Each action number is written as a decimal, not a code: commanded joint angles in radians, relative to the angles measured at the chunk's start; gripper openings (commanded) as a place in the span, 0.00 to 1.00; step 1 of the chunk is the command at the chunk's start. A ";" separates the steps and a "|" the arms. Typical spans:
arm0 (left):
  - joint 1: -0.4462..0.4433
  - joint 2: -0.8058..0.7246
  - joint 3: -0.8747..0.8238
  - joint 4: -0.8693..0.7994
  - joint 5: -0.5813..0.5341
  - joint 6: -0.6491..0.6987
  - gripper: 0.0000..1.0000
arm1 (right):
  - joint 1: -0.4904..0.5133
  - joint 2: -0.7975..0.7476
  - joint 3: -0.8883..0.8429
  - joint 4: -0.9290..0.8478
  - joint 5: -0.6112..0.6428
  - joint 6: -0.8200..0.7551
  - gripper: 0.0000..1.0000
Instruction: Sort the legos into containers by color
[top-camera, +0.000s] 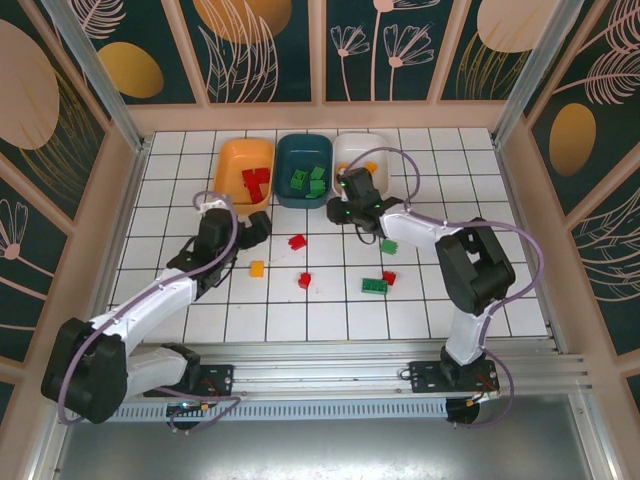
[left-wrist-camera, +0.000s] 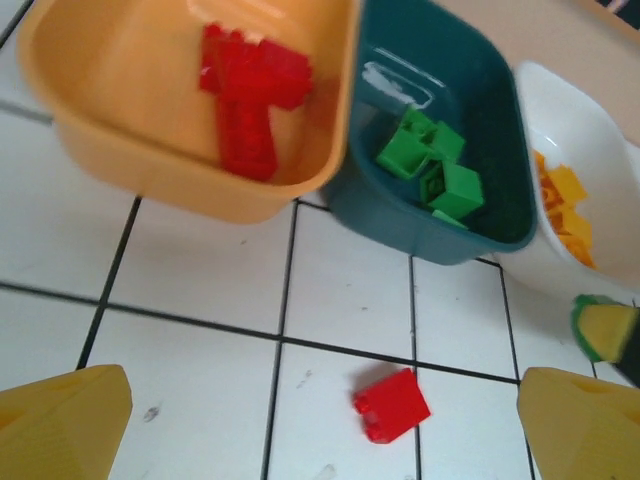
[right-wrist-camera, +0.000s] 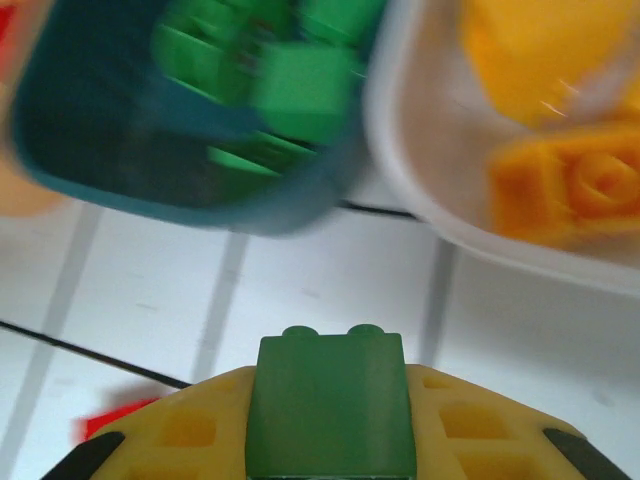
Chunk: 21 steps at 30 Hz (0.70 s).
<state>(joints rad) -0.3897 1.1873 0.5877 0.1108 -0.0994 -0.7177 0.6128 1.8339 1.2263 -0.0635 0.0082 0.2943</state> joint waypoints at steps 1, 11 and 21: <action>0.130 0.033 -0.138 0.242 0.339 -0.175 0.98 | 0.015 0.068 0.121 0.007 0.016 0.016 0.21; 0.149 0.079 -0.145 0.258 0.457 -0.174 0.99 | 0.014 0.398 0.546 -0.105 0.049 -0.031 0.23; 0.149 0.007 -0.123 0.152 0.430 -0.110 0.98 | 0.023 0.453 0.715 -0.215 0.108 -0.073 0.58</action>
<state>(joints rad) -0.2428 1.2179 0.4313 0.2981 0.3260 -0.8650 0.6342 2.3363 1.9141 -0.2443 0.0696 0.2390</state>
